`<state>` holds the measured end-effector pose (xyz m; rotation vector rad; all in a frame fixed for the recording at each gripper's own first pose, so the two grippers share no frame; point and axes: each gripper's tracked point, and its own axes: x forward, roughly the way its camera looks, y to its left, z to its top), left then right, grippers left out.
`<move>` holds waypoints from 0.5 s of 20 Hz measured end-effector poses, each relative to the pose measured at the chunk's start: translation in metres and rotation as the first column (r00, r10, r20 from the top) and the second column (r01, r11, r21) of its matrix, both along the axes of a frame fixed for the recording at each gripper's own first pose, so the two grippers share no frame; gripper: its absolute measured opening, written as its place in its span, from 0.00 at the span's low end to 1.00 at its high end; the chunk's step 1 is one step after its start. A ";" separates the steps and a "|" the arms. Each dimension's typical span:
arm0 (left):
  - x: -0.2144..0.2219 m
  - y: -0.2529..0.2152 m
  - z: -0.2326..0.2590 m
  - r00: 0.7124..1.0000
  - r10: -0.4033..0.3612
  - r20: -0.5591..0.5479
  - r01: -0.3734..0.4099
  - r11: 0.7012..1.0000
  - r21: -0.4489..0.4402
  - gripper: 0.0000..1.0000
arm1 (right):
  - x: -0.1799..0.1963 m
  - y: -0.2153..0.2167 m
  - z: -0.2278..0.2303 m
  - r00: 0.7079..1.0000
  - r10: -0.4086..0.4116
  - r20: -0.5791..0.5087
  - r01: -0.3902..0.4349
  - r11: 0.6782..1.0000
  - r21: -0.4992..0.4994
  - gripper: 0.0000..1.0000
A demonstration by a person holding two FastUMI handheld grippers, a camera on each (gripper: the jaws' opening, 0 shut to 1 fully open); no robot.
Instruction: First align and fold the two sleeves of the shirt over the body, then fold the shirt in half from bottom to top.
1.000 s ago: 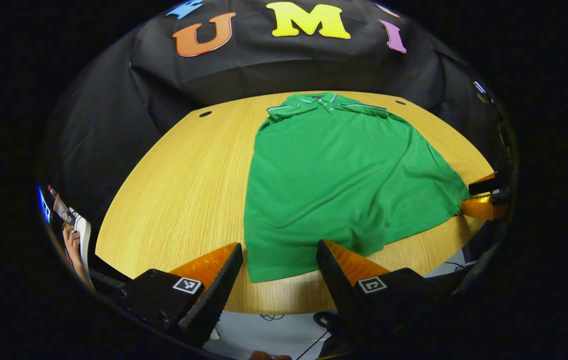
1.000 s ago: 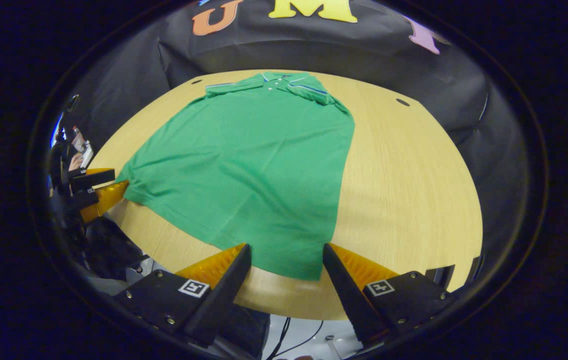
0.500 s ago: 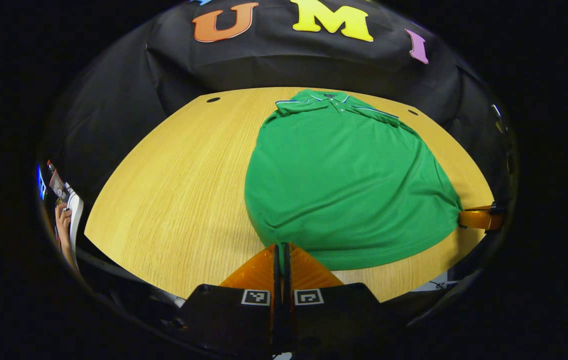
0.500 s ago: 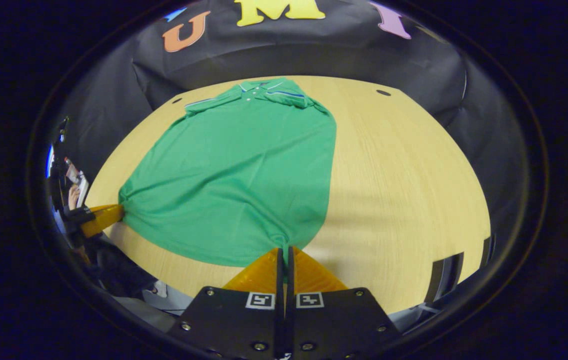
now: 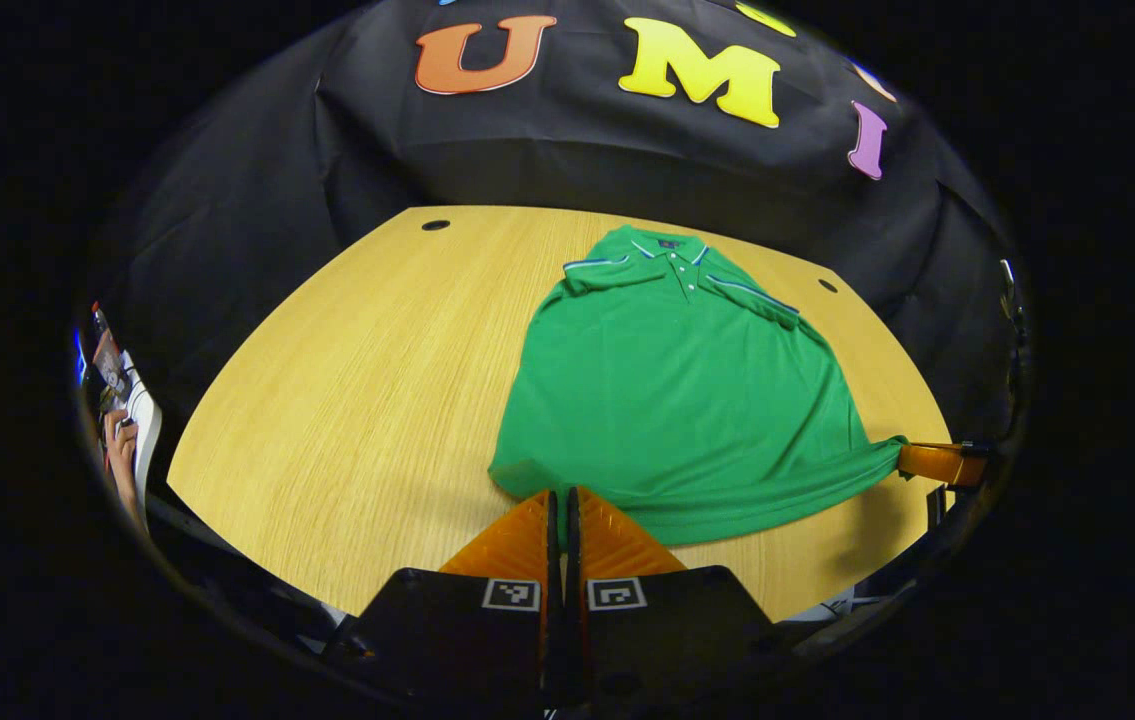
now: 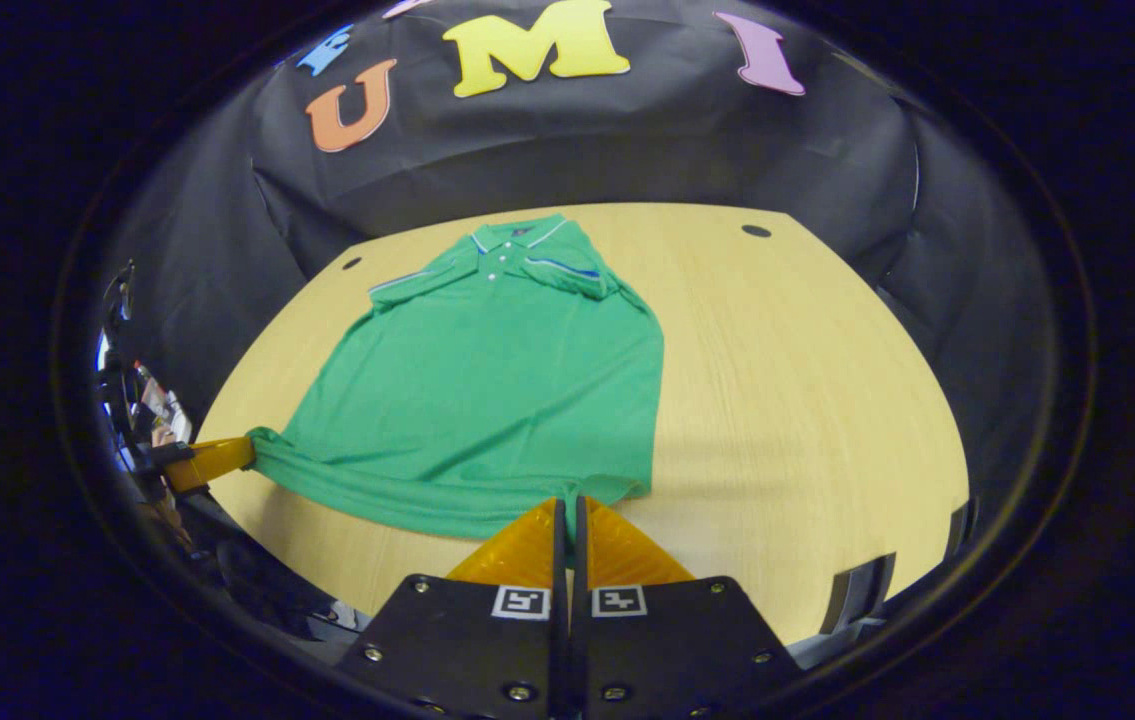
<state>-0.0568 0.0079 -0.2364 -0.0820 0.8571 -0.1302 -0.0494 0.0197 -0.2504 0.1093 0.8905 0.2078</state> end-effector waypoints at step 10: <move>0.081 -0.007 0.039 0.998 -0.006 0.061 0.008 0.999 -0.031 0.03 | 0.091 0.002 0.058 0.993 -0.033 0.113 0.030 0.999 0.034 0.01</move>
